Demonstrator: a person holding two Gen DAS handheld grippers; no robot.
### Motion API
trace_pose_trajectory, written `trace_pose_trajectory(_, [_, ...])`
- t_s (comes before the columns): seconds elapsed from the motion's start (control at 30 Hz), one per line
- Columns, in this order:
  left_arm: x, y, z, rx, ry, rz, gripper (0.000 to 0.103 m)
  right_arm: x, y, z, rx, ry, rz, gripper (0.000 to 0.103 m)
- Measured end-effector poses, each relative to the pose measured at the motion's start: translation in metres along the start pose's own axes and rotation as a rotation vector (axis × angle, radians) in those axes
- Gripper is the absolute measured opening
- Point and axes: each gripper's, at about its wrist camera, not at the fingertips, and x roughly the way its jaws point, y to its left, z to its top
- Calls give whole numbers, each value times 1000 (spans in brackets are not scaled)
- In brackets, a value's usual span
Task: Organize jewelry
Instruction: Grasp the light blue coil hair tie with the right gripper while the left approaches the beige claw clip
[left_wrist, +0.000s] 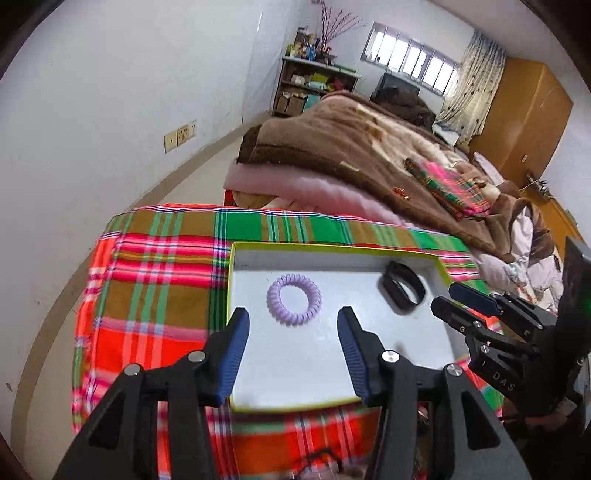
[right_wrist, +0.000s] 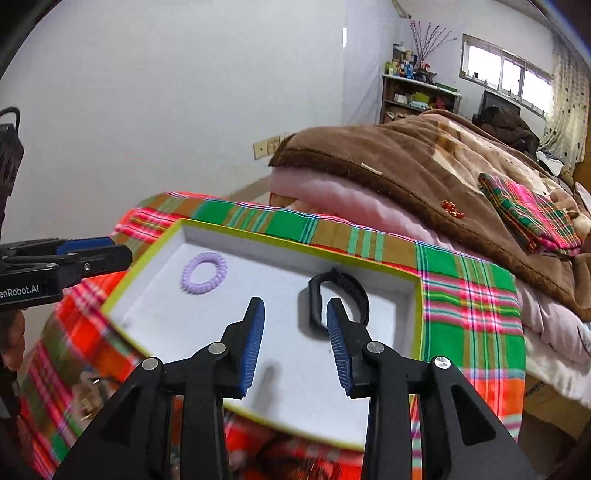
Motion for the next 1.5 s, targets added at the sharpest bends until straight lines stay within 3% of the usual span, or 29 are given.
trace_pose_trajectory(0.33, [-46,7,-51,-58,-50,-1,55,-53,26,-54,-5,-41,136,36])
trace_pose_trajectory(0.63, [-64,19,-99,-94,-58,9,56,-60,64,-99,-73,6,303,36])
trace_pose_trajectory(0.77, [-62,25,-114,-112,-42,24,56,-58,80,-107,-115,18,331,36])
trace_pose_trajectory(1.2, [-65,34,-137,-121,-24,28,56,-37,104,-121,-196,77,256,36])
trace_pose_trajectory(1.33, [-60,36,-137,-114,-11,27,56,-37,108,-124,-225,75,230,23])
trace_pose_trajectory(1.5, [-52,35,-135,-90,8,28,56,-34,107,-127,-232,81,223,20])
